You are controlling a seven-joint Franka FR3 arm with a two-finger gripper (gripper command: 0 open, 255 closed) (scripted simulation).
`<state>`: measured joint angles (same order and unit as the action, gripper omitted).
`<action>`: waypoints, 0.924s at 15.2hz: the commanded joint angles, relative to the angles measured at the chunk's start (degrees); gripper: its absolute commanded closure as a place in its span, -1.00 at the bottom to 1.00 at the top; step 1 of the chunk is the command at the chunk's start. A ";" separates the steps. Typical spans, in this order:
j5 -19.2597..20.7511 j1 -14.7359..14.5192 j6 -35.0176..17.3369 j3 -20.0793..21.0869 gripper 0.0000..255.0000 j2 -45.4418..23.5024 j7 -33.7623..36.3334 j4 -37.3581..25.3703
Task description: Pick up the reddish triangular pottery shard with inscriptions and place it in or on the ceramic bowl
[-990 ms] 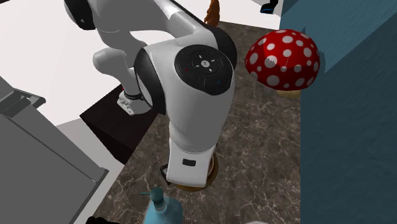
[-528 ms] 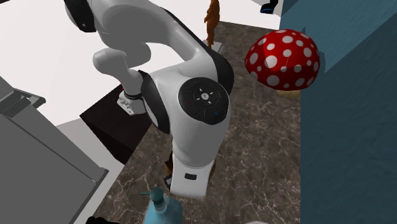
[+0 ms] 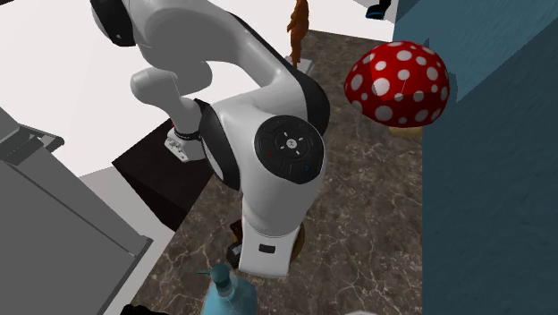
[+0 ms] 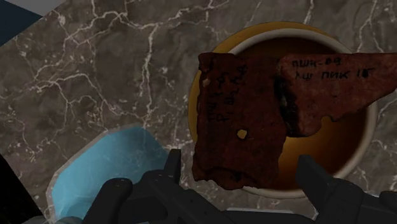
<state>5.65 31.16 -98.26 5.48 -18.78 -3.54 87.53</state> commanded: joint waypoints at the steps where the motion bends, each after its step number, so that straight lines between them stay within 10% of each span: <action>1: 0.00 0.00 0.01 0.00 -1.00 0.00 0.00 0.00; 14: 0.04 -0.51 7.95 0.15 -1.00 -1.44 -0.15 -9.36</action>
